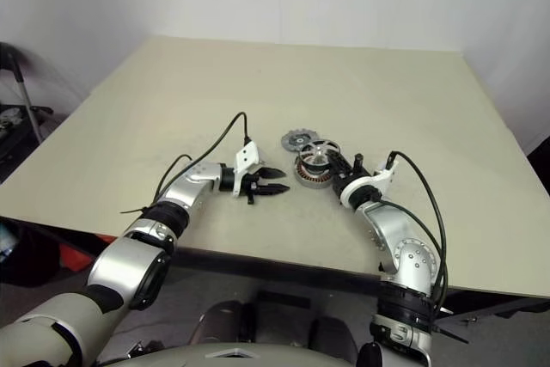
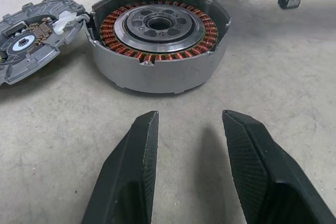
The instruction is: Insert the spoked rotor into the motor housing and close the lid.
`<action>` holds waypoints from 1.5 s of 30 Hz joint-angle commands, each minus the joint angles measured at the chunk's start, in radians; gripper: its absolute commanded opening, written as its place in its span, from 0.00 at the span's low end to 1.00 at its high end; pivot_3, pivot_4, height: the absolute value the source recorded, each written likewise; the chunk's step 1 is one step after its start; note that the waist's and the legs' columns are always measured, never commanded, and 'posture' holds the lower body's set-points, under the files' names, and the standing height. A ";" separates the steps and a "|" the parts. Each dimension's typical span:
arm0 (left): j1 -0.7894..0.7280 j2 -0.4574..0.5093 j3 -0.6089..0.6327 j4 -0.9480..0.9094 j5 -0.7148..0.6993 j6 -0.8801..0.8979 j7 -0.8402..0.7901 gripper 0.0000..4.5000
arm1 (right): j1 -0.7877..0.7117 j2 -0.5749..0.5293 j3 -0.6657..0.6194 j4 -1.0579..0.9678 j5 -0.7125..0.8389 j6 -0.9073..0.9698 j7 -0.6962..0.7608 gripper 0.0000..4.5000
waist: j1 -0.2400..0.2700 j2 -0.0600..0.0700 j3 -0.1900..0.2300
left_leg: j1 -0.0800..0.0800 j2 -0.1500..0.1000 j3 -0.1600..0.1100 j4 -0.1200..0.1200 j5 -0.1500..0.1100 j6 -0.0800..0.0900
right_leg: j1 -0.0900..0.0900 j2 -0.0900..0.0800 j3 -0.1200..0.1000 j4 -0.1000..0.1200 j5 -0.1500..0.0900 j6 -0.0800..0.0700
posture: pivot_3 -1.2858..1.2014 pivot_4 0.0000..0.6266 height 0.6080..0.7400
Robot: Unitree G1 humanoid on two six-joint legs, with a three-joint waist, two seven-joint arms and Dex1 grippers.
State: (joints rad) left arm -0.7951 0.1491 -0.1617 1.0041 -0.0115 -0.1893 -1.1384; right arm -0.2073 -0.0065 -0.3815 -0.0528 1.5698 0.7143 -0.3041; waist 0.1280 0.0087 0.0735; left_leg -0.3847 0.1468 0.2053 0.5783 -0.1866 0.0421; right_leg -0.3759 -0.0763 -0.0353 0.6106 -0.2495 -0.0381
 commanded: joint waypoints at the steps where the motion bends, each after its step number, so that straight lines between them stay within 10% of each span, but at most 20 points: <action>1: -0.014 0.005 0.003 -0.014 0.001 -0.020 0.004 0.45 | -0.025 0.007 0.016 -0.002 -0.008 -0.010 0.035 0.08 | 0.000 0.000 0.000 | 0.000 0.000 0.000 0.000 0.000 0.000 | 0.000 0.000 0.000 0.000 0.000 0.000 | 0.52 0.00 1.00; 18: -0.001 0.018 0.004 -0.027 0.010 -0.023 0.012 0.45 | -0.029 0.007 0.018 0.062 -0.087 -0.007 0.095 0.08 | 0.000 0.000 0.000 | 0.000 0.000 0.000 0.000 0.000 0.000 | 0.000 0.000 0.000 0.000 0.000 0.000 | 0.52 0.00 1.00; 25: -0.001 0.020 0.004 -0.025 0.011 -0.023 0.013 0.45 | -0.011 -0.008 0.017 -0.025 -0.119 -0.016 0.121 0.67 | 0.000 0.000 0.000 | 0.001 0.000 0.000 0.000 0.000 0.000 | 0.001 0.000 0.000 0.000 0.000 0.000 | 0.52 0.00 1.00; 45: -0.018 0.003 0.005 -0.002 0.014 -0.028 0.019 0.45 | 0.035 -0.217 0.118 -0.234 -0.296 0.005 0.242 0.67 | 0.005 0.000 0.000 | 0.000 0.000 0.000 0.000 0.000 0.001 | 0.001 0.000 -0.001 0.000 0.000 0.000 | 0.52 0.00 1.00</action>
State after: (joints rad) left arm -0.7851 0.1518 -0.1619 1.0072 0.0053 -0.1972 -1.1250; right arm -0.1432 -0.2053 -0.2925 -0.2367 1.3176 0.7147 -0.1030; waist 0.1327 0.0082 0.0735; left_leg -0.3845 0.1468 0.2051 0.5786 -0.1862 0.0426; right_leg -0.3753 -0.0764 -0.0358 0.6106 -0.2495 -0.0380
